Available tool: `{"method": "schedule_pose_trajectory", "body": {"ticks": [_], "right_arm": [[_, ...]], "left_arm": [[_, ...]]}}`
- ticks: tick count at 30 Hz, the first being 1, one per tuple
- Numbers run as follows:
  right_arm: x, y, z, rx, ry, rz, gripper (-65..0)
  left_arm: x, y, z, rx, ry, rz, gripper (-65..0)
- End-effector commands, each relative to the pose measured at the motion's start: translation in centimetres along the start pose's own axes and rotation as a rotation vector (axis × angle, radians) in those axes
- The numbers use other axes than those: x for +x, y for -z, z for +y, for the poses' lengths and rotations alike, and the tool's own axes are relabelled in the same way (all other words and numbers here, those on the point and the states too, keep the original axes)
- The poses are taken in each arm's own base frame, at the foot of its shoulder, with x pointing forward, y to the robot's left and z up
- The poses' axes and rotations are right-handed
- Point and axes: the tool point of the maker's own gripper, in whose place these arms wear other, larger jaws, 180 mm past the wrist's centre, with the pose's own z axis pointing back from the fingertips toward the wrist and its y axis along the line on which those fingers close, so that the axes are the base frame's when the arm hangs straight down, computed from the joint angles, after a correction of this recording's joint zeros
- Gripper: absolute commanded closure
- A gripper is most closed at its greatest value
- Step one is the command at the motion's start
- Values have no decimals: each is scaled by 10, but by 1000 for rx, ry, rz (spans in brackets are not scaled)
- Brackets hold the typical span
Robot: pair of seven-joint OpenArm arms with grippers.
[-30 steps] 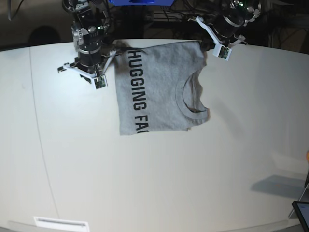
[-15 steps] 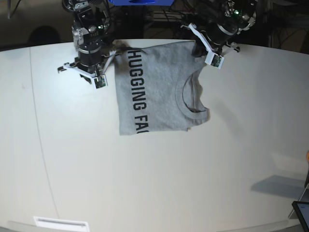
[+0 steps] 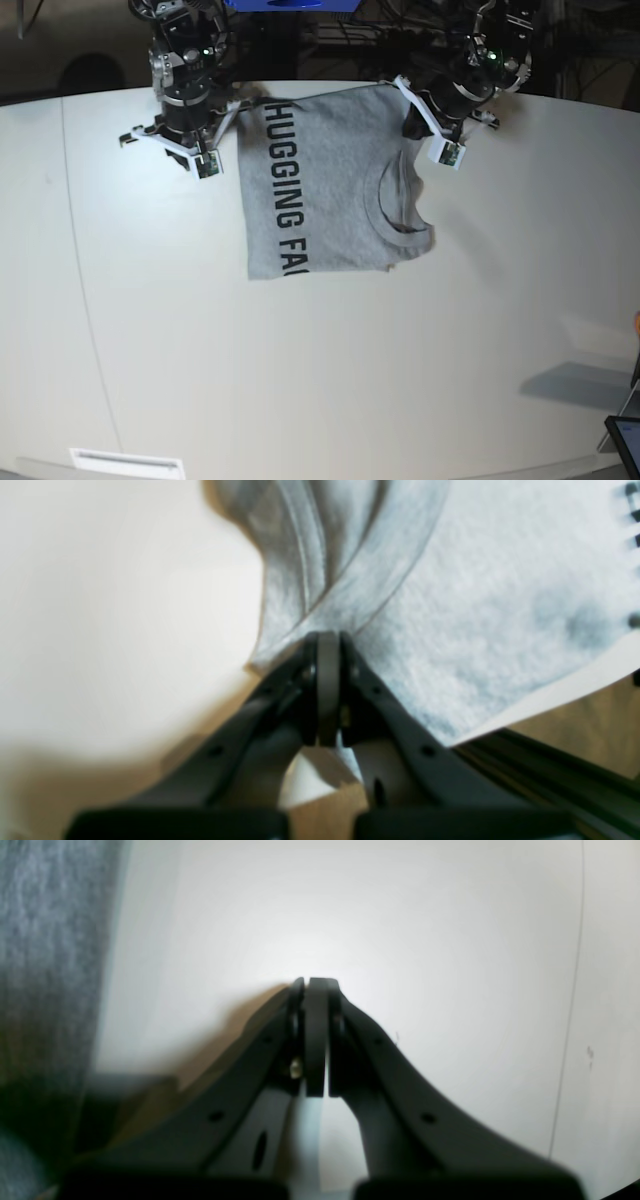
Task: Fold the T-shirt properly
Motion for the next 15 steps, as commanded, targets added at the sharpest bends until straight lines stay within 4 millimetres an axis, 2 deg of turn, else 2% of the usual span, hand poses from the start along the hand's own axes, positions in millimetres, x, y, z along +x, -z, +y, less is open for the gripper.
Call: {"method": "schedule_pose_trajectory", "body": {"ticks": [1, 9, 15], "right_arm": [[-36, -5, 19, 86, 10, 152, 0], [-31, -7, 18, 83, 15, 139, 0], [-14, -14, 11, 75, 32, 90, 0]], "left_arm": [[9, -3, 7, 23, 6, -25, 0], [21, -2, 34, 88, -9, -50, 0], [22, 12, 45, 100, -21, -34, 0]]}}
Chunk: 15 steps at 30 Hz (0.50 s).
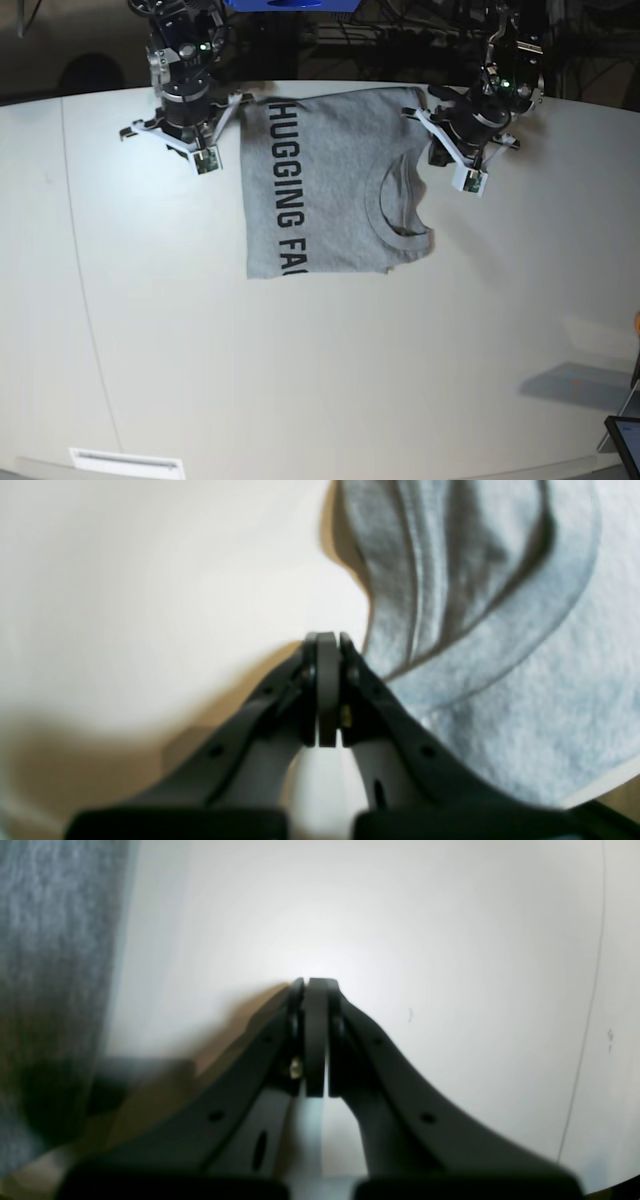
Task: Fold the T-shirt properly
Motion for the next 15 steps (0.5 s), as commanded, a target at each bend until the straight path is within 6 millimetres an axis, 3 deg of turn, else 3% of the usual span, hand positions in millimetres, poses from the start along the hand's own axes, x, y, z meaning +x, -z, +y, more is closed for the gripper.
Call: {"method": "schedule_pose_trajectory", "body": {"ticks": [1, 4, 7, 9, 12, 15], "right_arm": [[-13, -3, 9, 40, 6, 56, 0], [-14, -3, 9, 40, 4, 57, 0], [-14, -3, 9, 40, 4, 57, 0], [-14, -3, 9, 40, 4, 57, 0], [-13, -2, 9, 39, 4, 56, 0], [-13, -2, 9, 38, 4, 56, 0]], "left_arm": [[3, 0, 5, 10, 9, -4, 0], [11, -3, 2, 4, 13, -28, 0], [15, -19, 0, 12, 32, -20, 0], [17, -31, 12, 51, 26, -8, 0], [5, -44, 35, 116, -5, 19, 0], [-18, -52, 39, 129, -17, 69, 0]]}}
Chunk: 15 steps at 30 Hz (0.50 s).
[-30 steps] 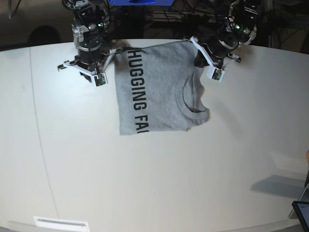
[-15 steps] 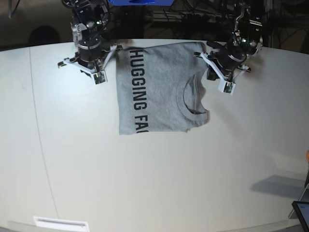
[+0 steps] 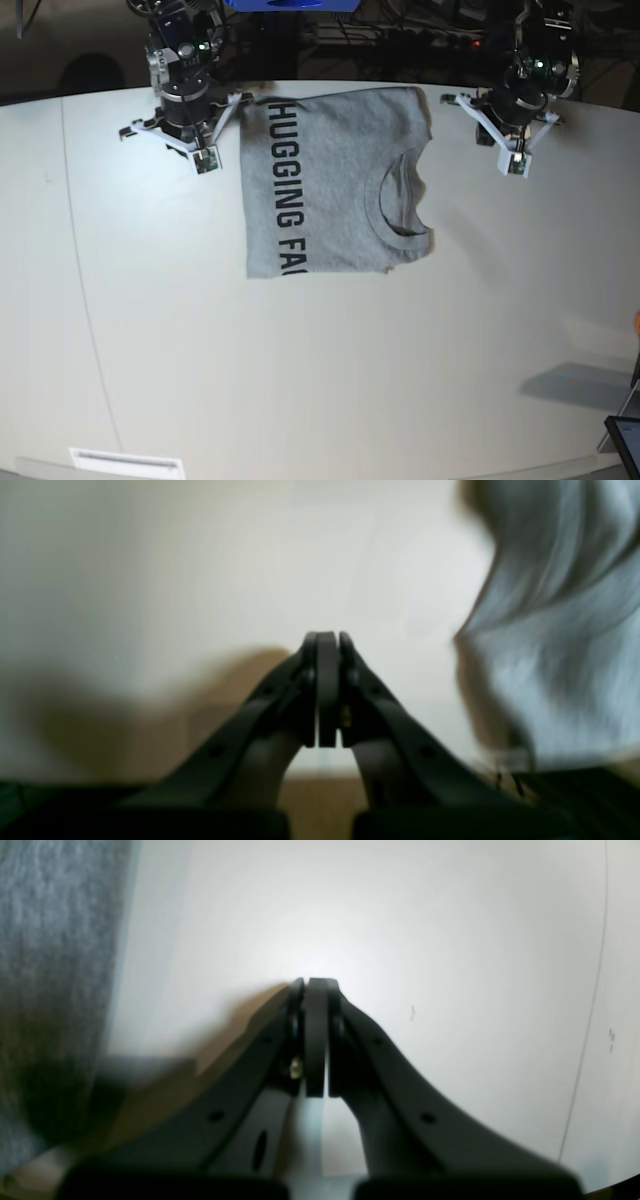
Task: Fold the T-shirt properly
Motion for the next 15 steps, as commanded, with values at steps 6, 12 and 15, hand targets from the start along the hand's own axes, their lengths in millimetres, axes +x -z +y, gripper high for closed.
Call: {"method": "schedule_pose_trajectory", "body": {"ticks": [6, 12, 15], "right_arm": [[-10, -1, 9, 38, 8, 51, 0], [-11, -1, 10, 38, 8, 52, 0], [-11, -1, 10, 38, 8, 52, 0]], "left_arm": [[-9, -9, -18, -76, 58, -33, 0], [-19, -11, -31, -125, 78, -18, 0], [-20, -9, -45, -161, 83, -15, 0]]}}
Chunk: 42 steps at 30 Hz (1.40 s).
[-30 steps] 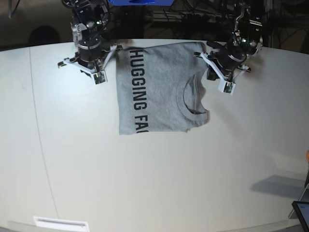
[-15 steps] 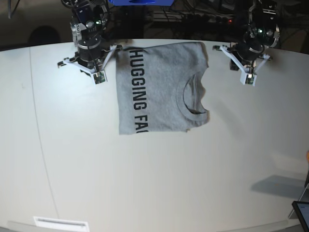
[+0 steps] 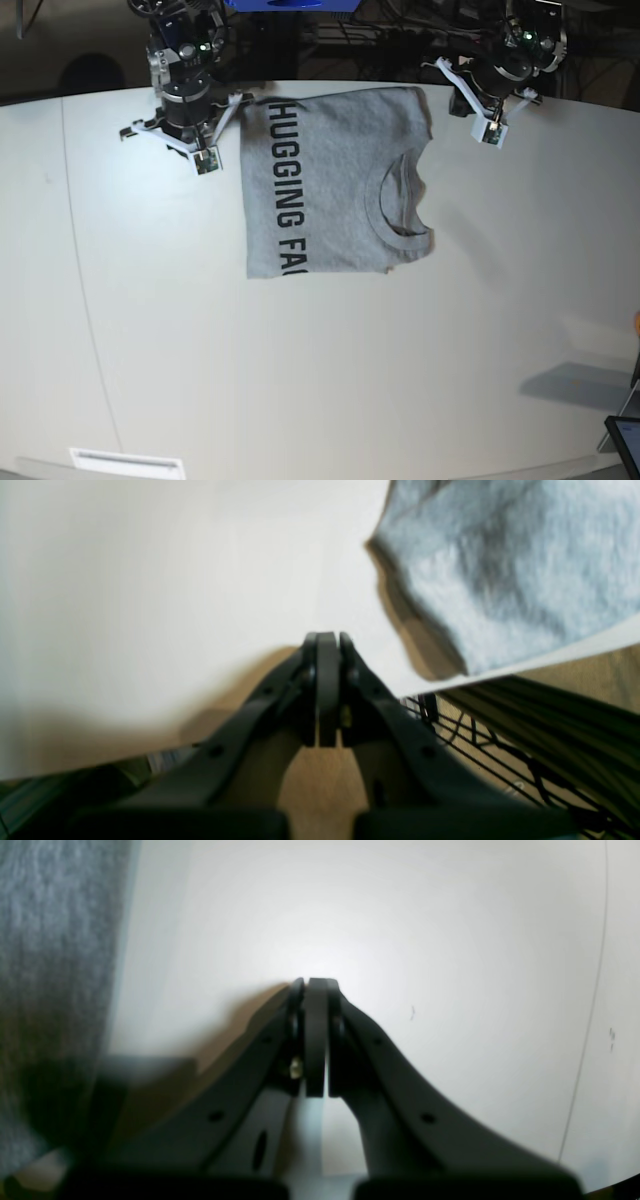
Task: Fold the T-shirt properly
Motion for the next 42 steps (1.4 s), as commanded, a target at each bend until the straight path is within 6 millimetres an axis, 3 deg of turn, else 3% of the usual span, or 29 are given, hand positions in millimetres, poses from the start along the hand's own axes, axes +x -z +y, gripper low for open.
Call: {"method": "schedule_pose_trajectory", "body": {"ticks": [1, 6, 9, 15, 23, 32, 42], "right_arm": [[-11, -1, 9, 40, 5, 49, 0], [-11, -1, 10, 41, 6, 48, 0], [-13, -2, 11, 43, 7, 53, 0], [-23, -7, 16, 58, 6, 72, 0], [-24, -23, 62, 176, -49, 61, 0], [-20, -35, 89, 249, -87, 38, 0], [-13, -51, 122, 339, -130, 0, 0]], "left_arm": [[8, -1, -10, -30, 20, -28, 0], [14, 8, -42, -114, 46, -38, 0], [23, 10, -42, -114, 48, -56, 0], [38, 15, -36, -98, 47, -90, 0], [50, 27, -25, -80, 39, -102, 0], [61, 48, -9, -59, 22, -97, 0], [104, 62, 9, -30, 14, -157, 0]]}}
